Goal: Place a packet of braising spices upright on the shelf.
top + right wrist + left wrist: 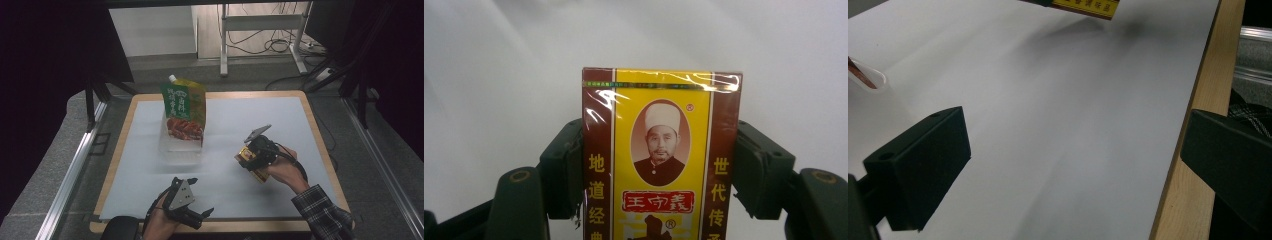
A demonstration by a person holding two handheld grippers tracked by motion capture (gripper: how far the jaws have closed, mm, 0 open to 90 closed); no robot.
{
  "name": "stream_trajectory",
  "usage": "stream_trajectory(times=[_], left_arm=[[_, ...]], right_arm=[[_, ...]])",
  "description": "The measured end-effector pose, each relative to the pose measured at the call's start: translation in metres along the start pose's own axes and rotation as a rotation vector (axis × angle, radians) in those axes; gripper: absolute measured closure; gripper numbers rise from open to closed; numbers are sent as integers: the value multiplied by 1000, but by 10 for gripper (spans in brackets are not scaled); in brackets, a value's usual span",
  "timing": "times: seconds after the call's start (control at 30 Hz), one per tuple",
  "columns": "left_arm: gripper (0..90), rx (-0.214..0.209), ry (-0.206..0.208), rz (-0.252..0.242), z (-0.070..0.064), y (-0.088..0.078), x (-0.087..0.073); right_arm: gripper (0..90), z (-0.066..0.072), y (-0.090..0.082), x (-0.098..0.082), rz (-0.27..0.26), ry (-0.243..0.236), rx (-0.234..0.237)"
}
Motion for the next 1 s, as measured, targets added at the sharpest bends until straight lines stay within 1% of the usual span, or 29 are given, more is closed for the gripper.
stream_trajectory(times=[0.07, 0.1, 0.17, 0.2, 0.23, 0.27, 0.3, 0.33, 0.4, 0.53, 0.57, 0.6, 0.67, 0.7, 0.73, 0.8, 0.93, 1.0], left_arm=[[0, 2, 0, -1, 0, 0, 0], [0, 3, 7, 3, 1, -1, 0], [0, 4, 8, 4, 1, -1, 0], [0, 4, 2, -1, 0, -1, 0], [0, 4, 1, -2, 0, -1, 0], [0, 5, 0, -3, 1, -1, 0], [0, 6, 0, -4, 1, -1, 1], [0, 7, -1, -5, 1, -2, 1], [0, 7, -4, -6, 1, -2, 0], [0, 8, 1, -4, 1, -2, 0], [0, 8, 1, -3, 2, -2, 0], [0, 8, 3, -3, 2, -2, 0], [0, 8, 0, -4, 2, -2, 0], [0, 9, 1, -3, 2, -3, 0], [0, 8, 2, -2, 2, -3, 0], [0, 8, -2, -5, 1, -2, 0], [0, 7, 3, 1, 2, -2, 0], [0, 6, -1, -2, 1, -2, 0]], right_arm=[[317, 0, -1, 5, -37, -6, 1], [317, 1, -2, 7, -59, -8, 1], [317, 3, -4, 12, -90, -10, 11], [317, 5, -5, 18, -121, -7, 16], [317, 6, -6, 21, -139, -10, 19], [317, 6, -6, 21, -139, -10, 19], [317, 8, -7, 28, -174, -13, 27], [317, 8, -7, 28, -174, -13, 27], [316, 10, -7, 33, -187, -9, 45], [317, 15, -6, 50, -244, -19, 51], [317, 15, -6, 50, -244, -19, 51], [317, 16, -6, 53, -257, -19, 58], [316, 18, -7, 60, -288, -12, 69], [316, 20, -7, 67, -312, -15, 77], [316, 20, -7, 67, -312, -15, 77], [316, 21, -7, 73, -328, -22, 81], [316, 25, -6, 86, -366, -29, 91], [316, 27, -6, 93, -387, -31, 102]])
Point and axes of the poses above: each handheld gripper's, and its own axes: y roughly forward along the jaws, x roughly out of its top, z roughly to its left, the point moved 6 cm from there along y, roughly forward along the jaws, and after that the axes turned 1 degree about y, right-handed, at the moved point
